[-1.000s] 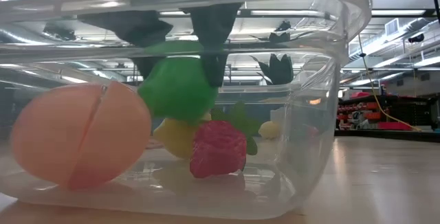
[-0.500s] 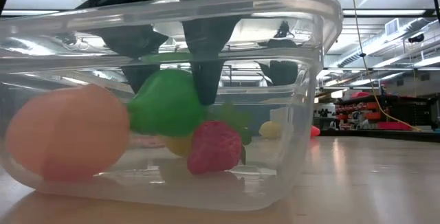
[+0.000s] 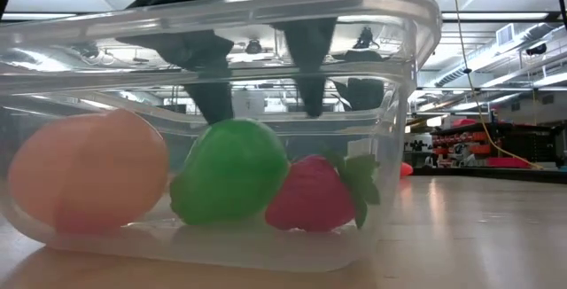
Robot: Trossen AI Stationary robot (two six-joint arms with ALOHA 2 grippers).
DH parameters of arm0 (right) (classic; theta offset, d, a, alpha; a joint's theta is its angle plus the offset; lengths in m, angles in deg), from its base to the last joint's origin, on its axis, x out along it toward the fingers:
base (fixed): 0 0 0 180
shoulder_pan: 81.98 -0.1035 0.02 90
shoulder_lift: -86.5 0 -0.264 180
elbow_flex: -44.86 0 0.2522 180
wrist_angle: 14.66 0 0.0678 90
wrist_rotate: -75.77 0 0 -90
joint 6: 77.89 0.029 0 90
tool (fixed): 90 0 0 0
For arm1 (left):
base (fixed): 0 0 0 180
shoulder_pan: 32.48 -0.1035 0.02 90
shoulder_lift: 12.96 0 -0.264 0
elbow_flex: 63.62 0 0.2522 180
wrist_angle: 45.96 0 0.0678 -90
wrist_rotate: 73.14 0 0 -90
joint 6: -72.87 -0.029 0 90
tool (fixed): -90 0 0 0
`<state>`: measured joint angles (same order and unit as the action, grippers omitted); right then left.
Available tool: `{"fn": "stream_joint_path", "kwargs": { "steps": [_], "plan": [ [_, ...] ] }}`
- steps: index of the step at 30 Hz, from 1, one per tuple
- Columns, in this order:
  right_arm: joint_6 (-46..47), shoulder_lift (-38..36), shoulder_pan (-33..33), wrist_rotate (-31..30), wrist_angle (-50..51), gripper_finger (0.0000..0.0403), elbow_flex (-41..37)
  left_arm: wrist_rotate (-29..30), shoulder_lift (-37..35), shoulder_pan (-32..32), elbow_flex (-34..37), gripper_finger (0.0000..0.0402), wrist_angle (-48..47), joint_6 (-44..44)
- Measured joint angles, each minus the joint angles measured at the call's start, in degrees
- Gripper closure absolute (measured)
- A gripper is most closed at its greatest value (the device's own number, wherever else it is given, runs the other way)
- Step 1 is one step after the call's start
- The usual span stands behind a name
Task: Pick and placing Produce into tupperware
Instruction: Put the green pear into the transparent bin, then put the orange carrot into the transparent bin
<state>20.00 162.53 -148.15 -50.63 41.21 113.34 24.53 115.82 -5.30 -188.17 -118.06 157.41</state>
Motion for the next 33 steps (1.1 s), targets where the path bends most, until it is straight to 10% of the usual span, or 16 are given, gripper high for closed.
{"fn": "stream_joint_path", "kwargs": {
  "steps": [12, 24, 33],
  "plan": [
    [0.1, 0.0, 0.0, 0.0, 0.0, 0.0295, 0.0, 3.0, -2.9, 0.0, -4.9, 0.0104, -1.5, -4.1],
    [2.3, -0.3, -1.2, -0.1, -0.6, 0.0295, 0.0, 19.2, -4.3, 0.0, -23.8, 0.0106, -16.5, -11.3],
    [7.4, -0.4, -4.6, -7.1, 0.2, 0.0295, 0.0, 30.3, -9.8, 1.6, -22.7, 0.0108, -16.9, -13.9]
  ]
}}
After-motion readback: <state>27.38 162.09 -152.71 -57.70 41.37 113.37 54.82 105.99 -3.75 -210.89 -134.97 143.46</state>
